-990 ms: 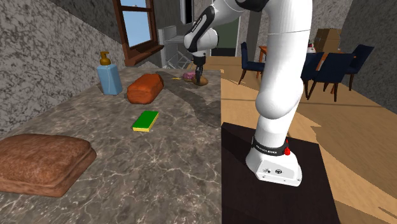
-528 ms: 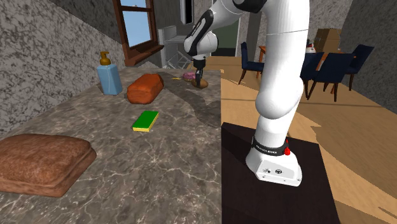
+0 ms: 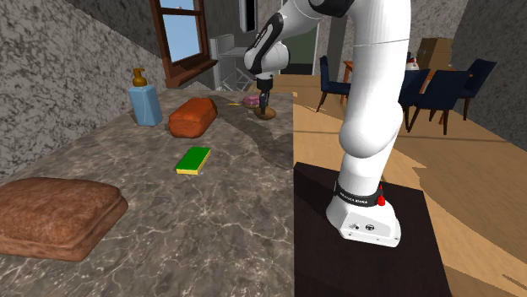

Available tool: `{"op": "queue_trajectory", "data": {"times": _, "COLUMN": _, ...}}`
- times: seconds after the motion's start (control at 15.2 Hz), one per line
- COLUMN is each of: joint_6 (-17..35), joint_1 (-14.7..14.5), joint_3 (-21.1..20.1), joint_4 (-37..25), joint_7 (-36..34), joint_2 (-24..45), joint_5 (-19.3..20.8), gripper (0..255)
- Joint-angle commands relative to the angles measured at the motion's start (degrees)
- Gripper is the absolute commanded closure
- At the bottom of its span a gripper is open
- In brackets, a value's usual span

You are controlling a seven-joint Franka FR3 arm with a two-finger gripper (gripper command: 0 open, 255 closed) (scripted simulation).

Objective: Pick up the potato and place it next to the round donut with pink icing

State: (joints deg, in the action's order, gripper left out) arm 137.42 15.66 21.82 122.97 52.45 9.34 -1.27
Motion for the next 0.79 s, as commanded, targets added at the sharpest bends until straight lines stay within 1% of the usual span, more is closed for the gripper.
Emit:
{"op": "queue_trajectory", "data": {"times": 0.0, "joint_6": 0.0, "joint_1": 0.0, "joint_3": 0.0, "joint_4": 0.0, "joint_7": 0.0, "joint_2": 0.0, "joint_5": 0.0, "gripper": 0}}
{"op": "queue_trajectory", "data": {"times": 0.26, "joint_6": -6.5, "joint_1": -0.7, "joint_3": 0.3, "joint_4": -1.9, "joint_7": -1.8, "joint_2": -5.0, "joint_5": 2.6, "gripper": 0}}
{"op": "queue_trajectory", "data": {"times": 0.73, "joint_6": -6.5, "joint_1": -0.7, "joint_3": 0.3, "joint_4": -1.9, "joint_7": -1.8, "joint_2": -5.0, "joint_5": 2.6, "gripper": 0}}
